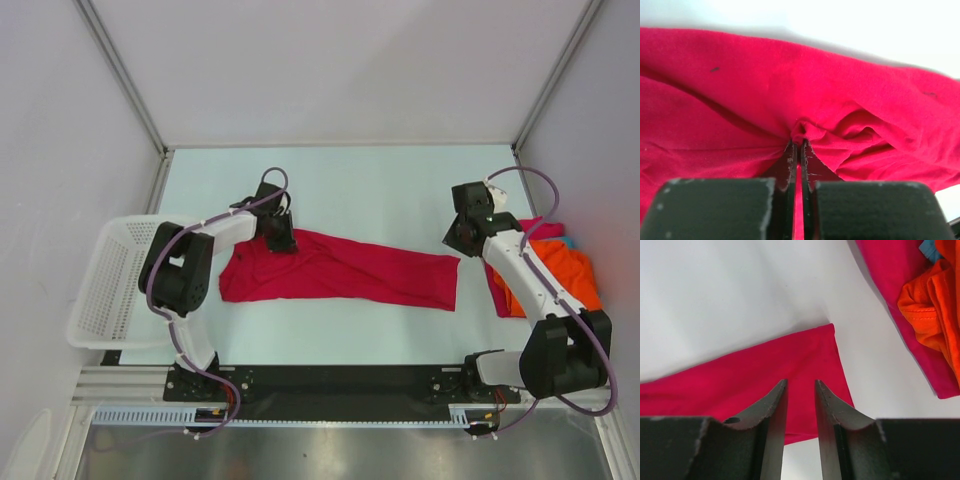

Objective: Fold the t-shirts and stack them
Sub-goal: Fold the other side of the tshirt into a rectangle

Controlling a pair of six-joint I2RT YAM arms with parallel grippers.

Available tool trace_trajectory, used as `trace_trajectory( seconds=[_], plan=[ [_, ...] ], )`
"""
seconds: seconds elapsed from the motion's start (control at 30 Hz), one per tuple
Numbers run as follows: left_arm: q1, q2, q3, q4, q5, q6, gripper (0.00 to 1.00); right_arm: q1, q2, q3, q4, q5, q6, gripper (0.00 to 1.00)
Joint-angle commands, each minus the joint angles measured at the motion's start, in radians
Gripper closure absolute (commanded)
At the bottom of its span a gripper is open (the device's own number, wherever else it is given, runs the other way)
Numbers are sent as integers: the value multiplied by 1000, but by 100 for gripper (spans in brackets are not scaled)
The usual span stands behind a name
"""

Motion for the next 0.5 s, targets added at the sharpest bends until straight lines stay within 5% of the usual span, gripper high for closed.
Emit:
trace_trajectory(
  seconds=[0.0,0.47],
  plan=[
    [-11,-62,-11,-32,-25,2,100,-5,-42,-1,-4,18,-15,69],
    [-11,-246,-63,-123,-140,28,100,-5,-59,-15,7,-6,-20,71]
  ],
)
